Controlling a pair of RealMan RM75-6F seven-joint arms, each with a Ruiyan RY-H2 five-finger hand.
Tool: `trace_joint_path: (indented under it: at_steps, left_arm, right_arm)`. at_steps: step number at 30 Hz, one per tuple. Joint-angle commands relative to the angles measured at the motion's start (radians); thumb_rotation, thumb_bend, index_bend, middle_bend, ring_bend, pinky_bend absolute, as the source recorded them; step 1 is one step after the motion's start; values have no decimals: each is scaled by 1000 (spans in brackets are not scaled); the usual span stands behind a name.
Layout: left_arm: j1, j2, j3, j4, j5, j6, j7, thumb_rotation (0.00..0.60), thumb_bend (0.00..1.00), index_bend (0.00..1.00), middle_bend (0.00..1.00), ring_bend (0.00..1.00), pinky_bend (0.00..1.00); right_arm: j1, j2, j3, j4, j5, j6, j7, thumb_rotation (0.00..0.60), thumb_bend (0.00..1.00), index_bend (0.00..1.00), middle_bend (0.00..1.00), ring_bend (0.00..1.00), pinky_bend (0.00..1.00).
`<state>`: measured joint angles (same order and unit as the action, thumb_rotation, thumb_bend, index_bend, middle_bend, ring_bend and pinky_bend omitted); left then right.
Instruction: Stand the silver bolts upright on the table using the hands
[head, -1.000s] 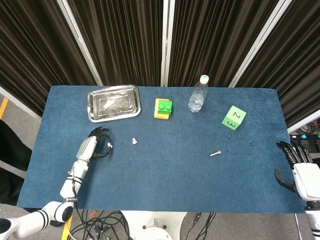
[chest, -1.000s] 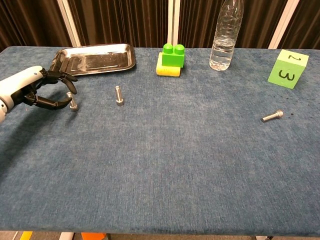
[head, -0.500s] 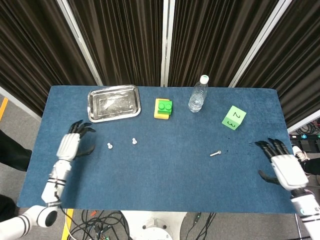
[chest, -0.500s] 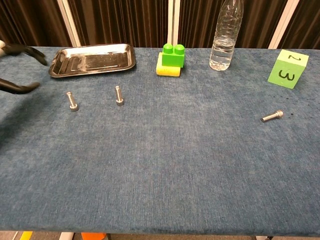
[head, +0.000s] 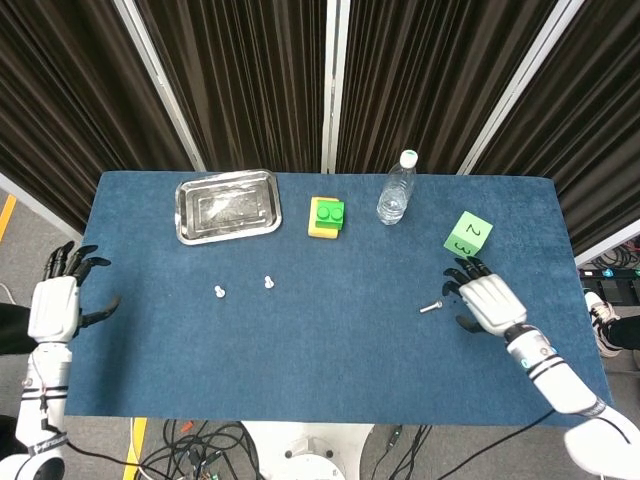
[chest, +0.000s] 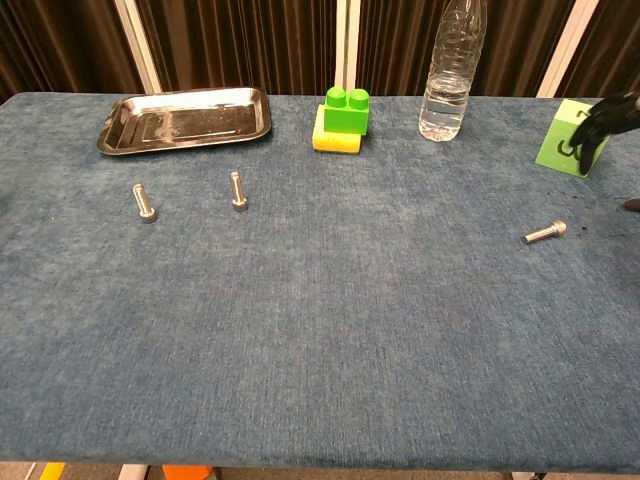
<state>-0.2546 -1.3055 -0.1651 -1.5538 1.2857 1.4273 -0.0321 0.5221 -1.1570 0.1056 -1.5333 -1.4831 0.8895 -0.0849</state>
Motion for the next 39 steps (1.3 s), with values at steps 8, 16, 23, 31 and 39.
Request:
trace_joint_path:
  at_steps: [8, 16, 23, 31, 39]
  left_arm:
    - [23, 4, 14, -5, 15, -1, -27, 600, 223, 333, 158, 0, 0]
    - [36, 3, 18, 2, 18, -7, -46, 600, 223, 333, 158, 0, 0]
    - [42, 1, 19, 5, 15, -18, -53, 600, 222, 332, 158, 0, 0]
    - [44, 0, 12, -2, 12, -22, -53, 600, 220, 331, 148, 0, 0]
    - [51, -7, 13, 20, 23, -22, -75, 600, 219, 330, 146, 0, 0]
  right_arm:
    - [53, -201, -12, 180, -1, 28, -163, 600, 226, 464, 206, 0, 0]
    - [41, -281, -38, 255, -19, 85, -162, 600, 219, 476, 206, 0, 0]
    - [28, -332, -60, 315, -36, 124, -124, 600, 214, 477, 192, 0, 0]
    - [25, -386, -67, 377, -42, 148, -84, 600, 216, 484, 184, 0, 0]
    - [23, -407, -74, 404, -38, 152, -68, 600, 263, 490, 184, 0, 0]
